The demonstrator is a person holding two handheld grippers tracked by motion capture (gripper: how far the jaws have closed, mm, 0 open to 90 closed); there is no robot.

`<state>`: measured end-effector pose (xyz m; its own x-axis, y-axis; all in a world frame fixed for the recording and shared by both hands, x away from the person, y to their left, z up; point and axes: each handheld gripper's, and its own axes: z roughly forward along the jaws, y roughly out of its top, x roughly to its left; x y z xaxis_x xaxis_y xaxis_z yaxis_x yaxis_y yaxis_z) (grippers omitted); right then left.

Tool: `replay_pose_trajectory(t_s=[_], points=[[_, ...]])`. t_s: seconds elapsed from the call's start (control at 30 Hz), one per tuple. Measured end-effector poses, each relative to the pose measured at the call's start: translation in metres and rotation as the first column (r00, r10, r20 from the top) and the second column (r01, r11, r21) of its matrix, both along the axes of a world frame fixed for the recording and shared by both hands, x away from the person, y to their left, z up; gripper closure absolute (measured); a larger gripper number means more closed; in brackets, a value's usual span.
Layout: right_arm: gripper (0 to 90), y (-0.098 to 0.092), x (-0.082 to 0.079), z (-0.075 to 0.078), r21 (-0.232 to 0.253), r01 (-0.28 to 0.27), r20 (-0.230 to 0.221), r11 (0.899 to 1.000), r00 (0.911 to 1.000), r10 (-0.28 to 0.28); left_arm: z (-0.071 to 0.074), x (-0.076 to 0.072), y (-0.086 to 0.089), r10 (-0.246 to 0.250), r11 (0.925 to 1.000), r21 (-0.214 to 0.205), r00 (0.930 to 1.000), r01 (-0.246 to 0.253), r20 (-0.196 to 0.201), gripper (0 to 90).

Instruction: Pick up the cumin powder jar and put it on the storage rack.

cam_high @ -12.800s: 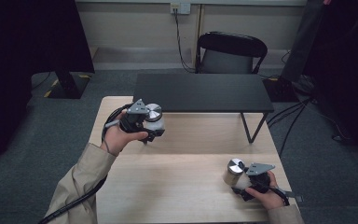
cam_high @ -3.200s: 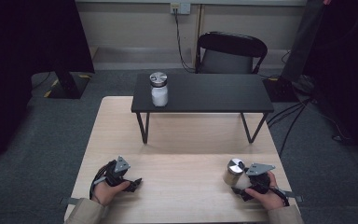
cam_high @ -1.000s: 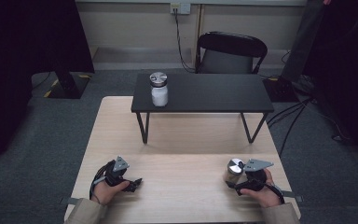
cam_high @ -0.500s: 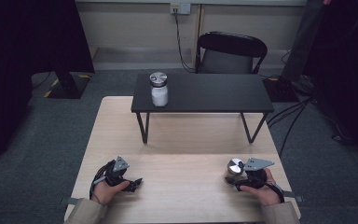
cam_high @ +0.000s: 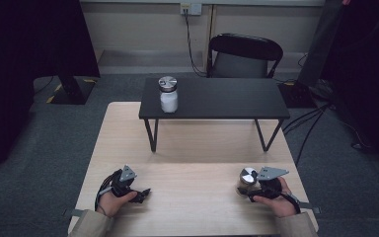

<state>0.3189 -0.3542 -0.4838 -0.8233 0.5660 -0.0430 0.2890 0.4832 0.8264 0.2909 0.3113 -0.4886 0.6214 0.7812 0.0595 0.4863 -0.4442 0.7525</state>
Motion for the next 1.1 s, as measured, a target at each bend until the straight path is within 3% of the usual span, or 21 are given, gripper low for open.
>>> replay_pose_trajectory(t_s=[0.13, 0.27, 0.7, 1.1], points=[[30.6, 0.000, -0.001, 0.005, 0.008, 0.000, 0.008, 1.000, 1.0000, 0.000, 0.000, 0.000, 0.000, 0.000, 1.0000, 0.000, 1.0000, 0.000, 0.000, 0.0], [30.6, 0.004, -0.002, 0.015, -0.018, -0.004, 0.022, 1.000, 0.9997, 0.004, 0.000, 0.000, 0.000, 0.000, 1.0000, 0.000, 1.0000, 0.000, 0.000, 0.0], [30.6, 0.009, 0.003, 0.038, 0.000, -0.021, -0.006, 1.000, 0.9998, 0.021, 0.000, 0.000, 0.000, 0.000, 1.0000, 0.001, 1.0000, 0.000, 0.000, 0.0], [30.6, 0.016, 0.008, 0.069, -0.007, -0.037, -0.003, 0.999, 0.9993, 0.037, 0.000, 0.000, 0.000, 0.000, 1.0000, 0.001, 1.0000, 0.000, 0.000, 0.0]])
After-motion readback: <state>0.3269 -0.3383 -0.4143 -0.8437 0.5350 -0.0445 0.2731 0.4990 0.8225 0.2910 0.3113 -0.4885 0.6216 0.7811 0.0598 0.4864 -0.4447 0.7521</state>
